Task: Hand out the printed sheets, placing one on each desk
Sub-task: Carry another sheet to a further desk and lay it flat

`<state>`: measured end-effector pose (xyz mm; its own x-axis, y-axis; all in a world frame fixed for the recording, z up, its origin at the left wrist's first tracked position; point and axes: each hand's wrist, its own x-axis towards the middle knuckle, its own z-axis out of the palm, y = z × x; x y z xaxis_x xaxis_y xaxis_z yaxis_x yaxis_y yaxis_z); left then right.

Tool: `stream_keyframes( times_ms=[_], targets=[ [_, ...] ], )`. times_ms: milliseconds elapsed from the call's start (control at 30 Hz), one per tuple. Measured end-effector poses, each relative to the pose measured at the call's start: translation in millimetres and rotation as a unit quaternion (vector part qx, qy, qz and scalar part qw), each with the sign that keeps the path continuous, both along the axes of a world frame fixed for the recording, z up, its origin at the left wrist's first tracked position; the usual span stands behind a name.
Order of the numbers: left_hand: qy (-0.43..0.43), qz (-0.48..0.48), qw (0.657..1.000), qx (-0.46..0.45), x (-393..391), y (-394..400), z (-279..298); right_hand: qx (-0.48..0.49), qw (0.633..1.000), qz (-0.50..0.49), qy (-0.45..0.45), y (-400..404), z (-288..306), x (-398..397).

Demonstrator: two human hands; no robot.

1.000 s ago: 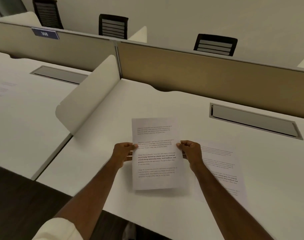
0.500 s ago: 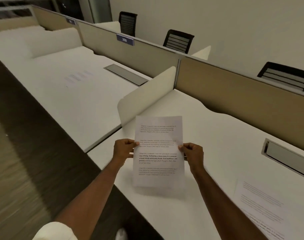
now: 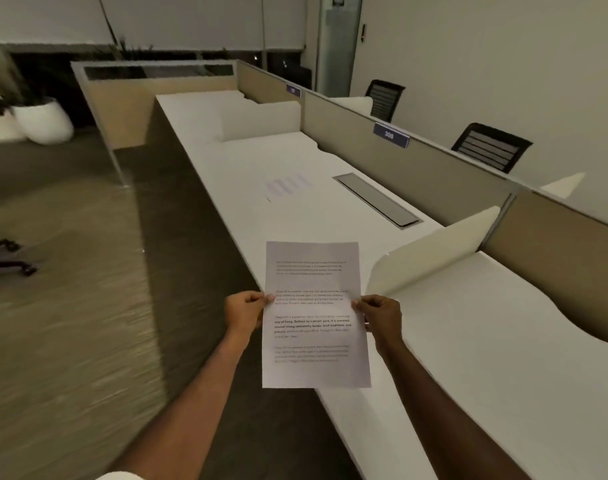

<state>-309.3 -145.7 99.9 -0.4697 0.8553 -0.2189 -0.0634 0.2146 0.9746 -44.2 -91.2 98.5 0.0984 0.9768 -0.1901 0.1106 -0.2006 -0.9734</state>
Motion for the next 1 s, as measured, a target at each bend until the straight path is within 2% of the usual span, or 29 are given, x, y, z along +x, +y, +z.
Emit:
stream_keyframes(
  times_ms=[267,567,767,1000],
  targets=[
    [0.027,0.066,0.997,0.026,-160.7,17.9,21.8,0.017,0.995,0.096,0.008,57.1,32.3,-167.7],
    [0.019,0.157,0.987,0.024,-293.1,52.5,32.6,0.031,0.986,0.166,-0.003,125.8,38.5,-319.5],
    [0.021,0.192,0.981,0.026,-374.4,120.6,40.2,0.039,0.979,0.199,-0.001,207.5,36.1,-413.9],
    [0.034,0.222,0.974,0.024,-474.2,242.4,52.9,0.021,0.972,0.233,0.021,341.0,43.8,-522.3]
  ],
)
